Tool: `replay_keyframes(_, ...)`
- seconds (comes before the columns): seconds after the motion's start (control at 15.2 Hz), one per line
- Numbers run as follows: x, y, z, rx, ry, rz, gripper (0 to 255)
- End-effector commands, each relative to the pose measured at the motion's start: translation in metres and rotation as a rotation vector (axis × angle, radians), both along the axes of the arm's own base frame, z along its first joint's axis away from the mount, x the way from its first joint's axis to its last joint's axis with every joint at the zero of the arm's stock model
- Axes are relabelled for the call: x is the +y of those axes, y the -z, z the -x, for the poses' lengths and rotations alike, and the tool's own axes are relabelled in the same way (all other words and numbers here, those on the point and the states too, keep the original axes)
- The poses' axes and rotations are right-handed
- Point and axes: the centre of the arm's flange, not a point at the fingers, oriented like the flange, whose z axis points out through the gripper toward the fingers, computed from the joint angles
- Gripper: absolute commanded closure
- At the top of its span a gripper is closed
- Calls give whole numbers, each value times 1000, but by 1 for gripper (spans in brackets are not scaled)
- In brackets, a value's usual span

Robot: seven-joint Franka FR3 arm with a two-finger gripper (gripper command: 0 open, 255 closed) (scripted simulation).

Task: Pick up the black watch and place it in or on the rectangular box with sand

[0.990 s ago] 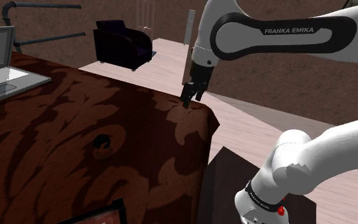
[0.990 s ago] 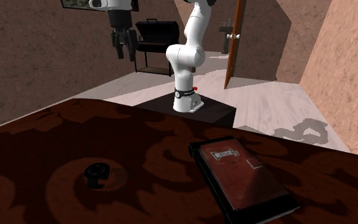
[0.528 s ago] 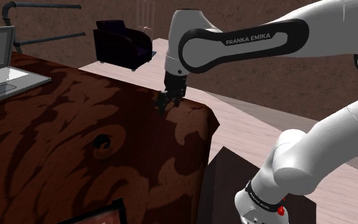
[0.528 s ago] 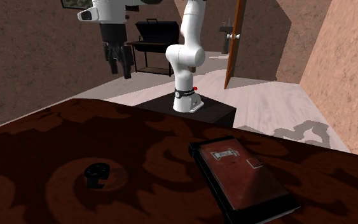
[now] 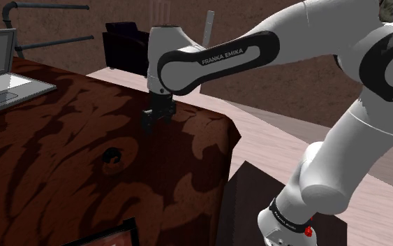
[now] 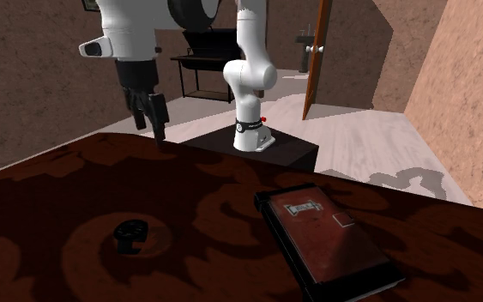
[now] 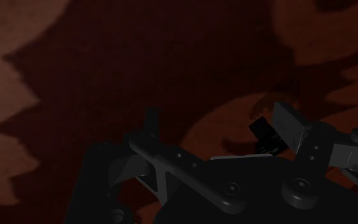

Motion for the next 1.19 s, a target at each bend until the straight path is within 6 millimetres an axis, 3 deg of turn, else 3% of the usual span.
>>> replay_keyframes(0.0, 19, 12, -14, 0, -4, 3, 0)
replay_keyframes(0.86, 131, 92, -121, -2, -30, 29, 0)
replay_keyframes(1.12, 136, 111, -126, -2, -32, 30, 0)
